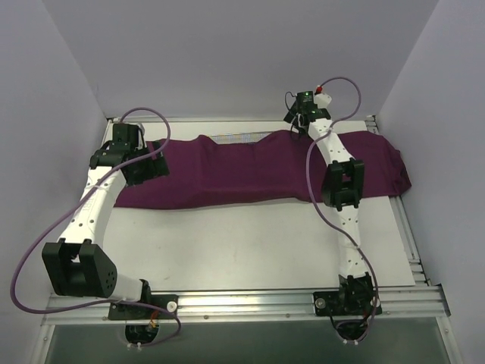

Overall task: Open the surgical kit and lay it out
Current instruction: Open the surgical kit at the center of the board.

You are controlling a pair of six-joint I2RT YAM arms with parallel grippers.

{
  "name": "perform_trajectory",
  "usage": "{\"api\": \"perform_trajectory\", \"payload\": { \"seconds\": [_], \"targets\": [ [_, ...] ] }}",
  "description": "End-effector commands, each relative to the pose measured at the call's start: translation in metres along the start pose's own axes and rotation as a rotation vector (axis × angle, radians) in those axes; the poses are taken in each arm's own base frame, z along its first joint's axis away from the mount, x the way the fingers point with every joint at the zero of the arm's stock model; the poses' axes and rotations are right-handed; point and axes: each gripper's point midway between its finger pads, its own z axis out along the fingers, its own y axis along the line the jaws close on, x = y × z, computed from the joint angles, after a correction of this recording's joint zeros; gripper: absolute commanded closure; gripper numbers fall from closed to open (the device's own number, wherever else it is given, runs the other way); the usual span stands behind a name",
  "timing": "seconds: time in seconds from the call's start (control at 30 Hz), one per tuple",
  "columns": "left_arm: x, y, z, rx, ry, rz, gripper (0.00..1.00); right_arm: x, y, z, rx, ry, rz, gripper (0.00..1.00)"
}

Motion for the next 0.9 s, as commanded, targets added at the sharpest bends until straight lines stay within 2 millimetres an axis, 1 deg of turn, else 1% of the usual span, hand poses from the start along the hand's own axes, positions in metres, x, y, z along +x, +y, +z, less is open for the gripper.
{"api": "perform_trajectory", "payload": {
  "seconds": [0.0, 0.1, 0.2, 0.23, 0.27, 0.37, 0.4, 0.43, 0.5, 0.53, 0.6, 0.63, 0.7, 0.77, 0.83, 0.87],
  "targets": [
    [-0.020, -0.011, -0.007, 0.046, -0.070, 0.012, 0.06, 0.015, 0.008, 0.009, -0.004, 0.008, -0.015, 0.07],
    [-0.020, -0.011, -0.006, 0.044, -0.069, 0.013, 0.06, 0.022, 0.010, 0.011, -0.008, 0.020, -0.019, 0.09],
    [-0.019, -0.011, -0.004, 0.044, -0.066, 0.018, 0.06, 0.023, 0.014, 0.011, -0.021, 0.026, -0.008, 0.13],
    [-0.019, -0.010, -0.003, 0.042, -0.063, 0.019, 0.06, 0.023, 0.015, 0.010, -0.022, 0.023, -0.009, 0.17],
    [-0.020, -0.011, -0.003, 0.042, -0.063, 0.019, 0.06, 0.022, 0.015, 0.010, -0.021, 0.018, -0.008, 0.19],
    [-0.022, -0.011, -0.003, 0.044, -0.068, 0.020, 0.06, 0.016, 0.016, 0.008, -0.021, 0.000, -0.007, 0.36],
    [-0.022, -0.011, -0.002, 0.044, -0.068, 0.022, 0.06, 0.013, 0.017, 0.005, -0.021, -0.009, -0.004, 0.40],
    [-0.023, -0.012, -0.002, 0.044, -0.069, 0.023, 0.06, 0.010, 0.016, 0.004, -0.018, -0.015, -0.005, 0.47],
    [-0.024, -0.012, -0.002, 0.044, -0.069, 0.023, 0.06, 0.005, 0.017, 0.002, -0.018, -0.029, -0.004, 0.51],
    [-0.023, -0.012, -0.001, 0.043, -0.066, 0.023, 0.06, 0.004, 0.018, 0.000, -0.019, -0.033, -0.005, 0.58],
    [-0.023, -0.012, -0.002, 0.044, -0.066, 0.025, 0.06, -0.001, 0.017, -0.003, -0.016, -0.043, -0.004, 0.65],
    [-0.022, -0.012, -0.002, 0.044, -0.066, 0.025, 0.06, -0.001, 0.017, -0.004, -0.014, -0.041, -0.007, 0.72],
    [-0.020, -0.016, -0.005, 0.067, -0.059, 0.027, 0.06, -0.006, 0.016, -0.008, -0.014, -0.048, -0.002, 0.77],
    [-0.017, -0.014, -0.004, 0.061, -0.050, 0.029, 0.06, -0.009, 0.019, -0.011, -0.022, -0.055, 0.001, 0.79],
    [-0.015, -0.010, -0.006, 0.043, -0.048, 0.021, 0.06, -0.017, 0.022, -0.017, -0.033, -0.071, 0.006, 0.81],
    [-0.015, -0.004, -0.007, 0.013, -0.050, 0.015, 0.06, -0.020, 0.023, -0.019, -0.039, -0.075, 0.007, 0.82]
  ]
}}
